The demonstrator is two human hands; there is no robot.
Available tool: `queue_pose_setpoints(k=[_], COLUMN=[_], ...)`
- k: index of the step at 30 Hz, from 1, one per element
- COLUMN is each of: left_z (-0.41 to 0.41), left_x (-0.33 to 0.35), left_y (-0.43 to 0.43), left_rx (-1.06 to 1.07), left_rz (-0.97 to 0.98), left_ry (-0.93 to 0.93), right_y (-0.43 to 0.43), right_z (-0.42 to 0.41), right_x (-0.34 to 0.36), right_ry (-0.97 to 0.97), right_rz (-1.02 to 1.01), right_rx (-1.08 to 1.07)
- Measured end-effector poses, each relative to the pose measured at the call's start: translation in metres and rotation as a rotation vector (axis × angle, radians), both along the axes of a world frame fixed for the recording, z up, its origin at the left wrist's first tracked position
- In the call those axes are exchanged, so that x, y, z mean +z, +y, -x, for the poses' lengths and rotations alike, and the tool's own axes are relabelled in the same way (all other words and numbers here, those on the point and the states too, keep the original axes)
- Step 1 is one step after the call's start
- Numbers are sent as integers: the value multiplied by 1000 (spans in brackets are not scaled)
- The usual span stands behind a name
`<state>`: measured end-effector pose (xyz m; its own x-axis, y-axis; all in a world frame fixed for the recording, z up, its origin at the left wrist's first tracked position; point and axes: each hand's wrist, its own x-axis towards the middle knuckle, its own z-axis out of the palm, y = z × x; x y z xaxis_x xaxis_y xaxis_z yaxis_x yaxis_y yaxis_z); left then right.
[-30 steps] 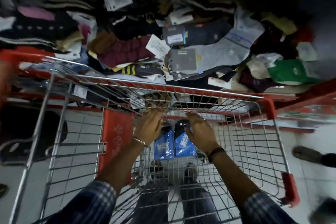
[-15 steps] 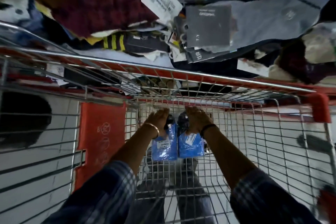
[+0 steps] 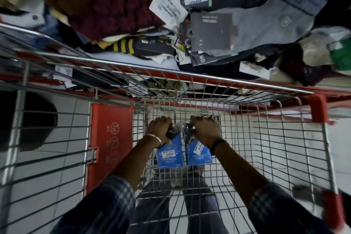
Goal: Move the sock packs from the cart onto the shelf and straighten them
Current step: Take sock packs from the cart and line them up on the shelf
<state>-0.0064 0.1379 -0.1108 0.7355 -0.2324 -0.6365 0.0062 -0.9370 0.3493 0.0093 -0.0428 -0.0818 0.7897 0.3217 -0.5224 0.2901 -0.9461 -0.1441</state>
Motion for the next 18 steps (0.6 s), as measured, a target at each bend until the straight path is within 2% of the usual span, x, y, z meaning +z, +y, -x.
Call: queue_pose_setpoints(k=[6, 11, 14, 16, 18], left_z=[26, 35, 35, 34, 32], left_x=[57, 124, 171, 193, 214], left_y=[-4, -8, -10, -7, 0], left_rx=[13, 182, 166, 141, 164], left_rz=[-22, 8, 15, -3, -14], left_ry=[-171, -358, -630, -665, -793], right_y=[-9, -12, -17, -19, -20], right_z=[33, 42, 45, 45, 44], right_x=[51, 119, 168, 199, 231], right_ry=[-108, -330, -446, -539, -630], right_rz=[-35, -100, -148, -193, -237], right_rx=[-9, -71, -71, -71, -62])
